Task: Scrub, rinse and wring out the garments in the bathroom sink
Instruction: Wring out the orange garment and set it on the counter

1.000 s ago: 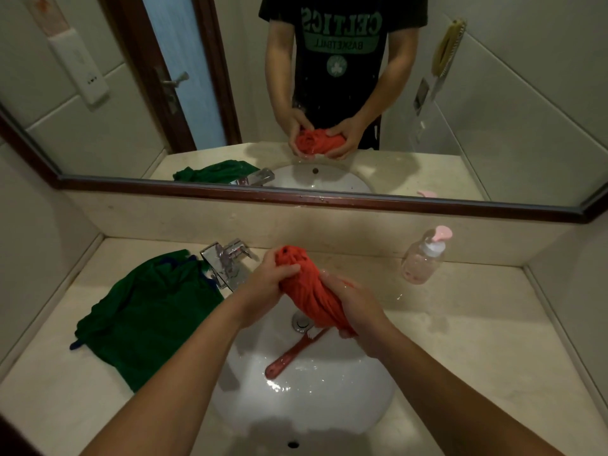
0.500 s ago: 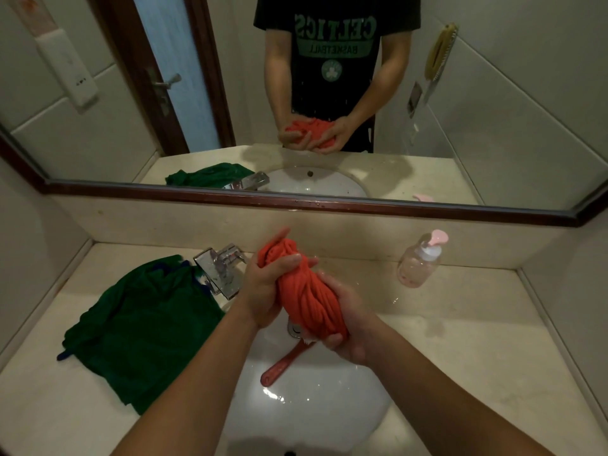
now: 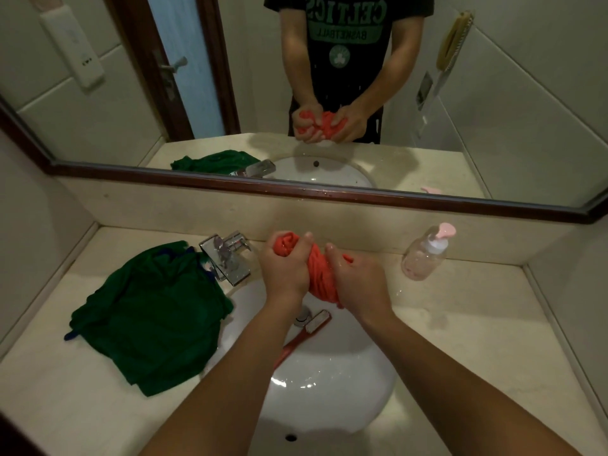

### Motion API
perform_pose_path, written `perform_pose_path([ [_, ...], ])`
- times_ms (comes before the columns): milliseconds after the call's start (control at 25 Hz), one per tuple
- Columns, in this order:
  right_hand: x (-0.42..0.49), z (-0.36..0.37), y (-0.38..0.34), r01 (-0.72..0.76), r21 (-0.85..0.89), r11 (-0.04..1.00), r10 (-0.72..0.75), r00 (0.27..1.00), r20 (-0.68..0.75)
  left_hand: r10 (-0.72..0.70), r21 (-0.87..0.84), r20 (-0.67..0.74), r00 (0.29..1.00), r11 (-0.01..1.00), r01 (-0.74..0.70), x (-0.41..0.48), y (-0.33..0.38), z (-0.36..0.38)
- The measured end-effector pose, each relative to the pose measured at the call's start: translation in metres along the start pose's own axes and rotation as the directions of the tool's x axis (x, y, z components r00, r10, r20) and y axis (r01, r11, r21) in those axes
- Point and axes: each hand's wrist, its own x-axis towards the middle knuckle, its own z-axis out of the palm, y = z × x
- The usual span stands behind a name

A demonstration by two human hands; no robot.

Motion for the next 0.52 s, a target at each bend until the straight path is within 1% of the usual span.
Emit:
perform_pose_path([
  [120, 0.001, -0.003, -0.002, 0.209, -0.152, 0.966, -0.212, 0.977, -0.001, -0.051, 0.008, -0.051, 0.997, 0.999, 0.051, -0.004, 0.000, 0.005],
  [160, 0.001, -0.003, 0.000, 0.297, -0.217, 0.930, -0.309, 0.951, -0.021, -0.077, 0.000, -0.064, 0.995, 0.997, 0.077, -0.004, 0.000, 0.005],
  [240, 0.006, -0.002, 0.007, 0.483, -0.353, 0.801, -0.531, 0.846, -0.049, -0.171, -0.051, -0.094, 0.981, 0.985, 0.167, -0.006, 0.001, 0.005],
  [280, 0.009, -0.001, 0.010, 0.535, -0.420, 0.733, -0.597, 0.802, -0.020, -0.231, -0.097, -0.108, 0.967, 0.971, 0.221, -0.007, 0.002, 0.006],
  [320, 0.012, -0.001, 0.013, 0.576, -0.462, 0.674, -0.643, 0.765, 0.014, -0.287, -0.150, -0.114, 0.951, 0.951, 0.269, -0.009, 0.004, 0.007],
  [360, 0.014, -0.001, 0.013, 0.605, -0.475, 0.639, -0.676, 0.736, 0.027, -0.333, -0.199, -0.111, 0.936, 0.931, 0.307, -0.011, 0.006, 0.008],
  [440, 0.018, -0.004, 0.014, 0.647, -0.442, 0.621, -0.725, 0.689, -0.011, -0.366, -0.240, -0.116, 0.923, 0.913, 0.331, -0.011, 0.007, 0.011],
  [480, 0.018, -0.006, 0.013, 0.655, -0.425, 0.624, -0.733, 0.680, -0.027, -0.361, -0.236, -0.126, 0.924, 0.915, 0.326, -0.010, 0.005, 0.011],
  [520, 0.016, -0.007, 0.010, 0.639, -0.412, 0.650, -0.708, 0.706, -0.023, -0.342, -0.222, -0.126, 0.931, 0.925, 0.309, -0.007, 0.002, 0.010],
])
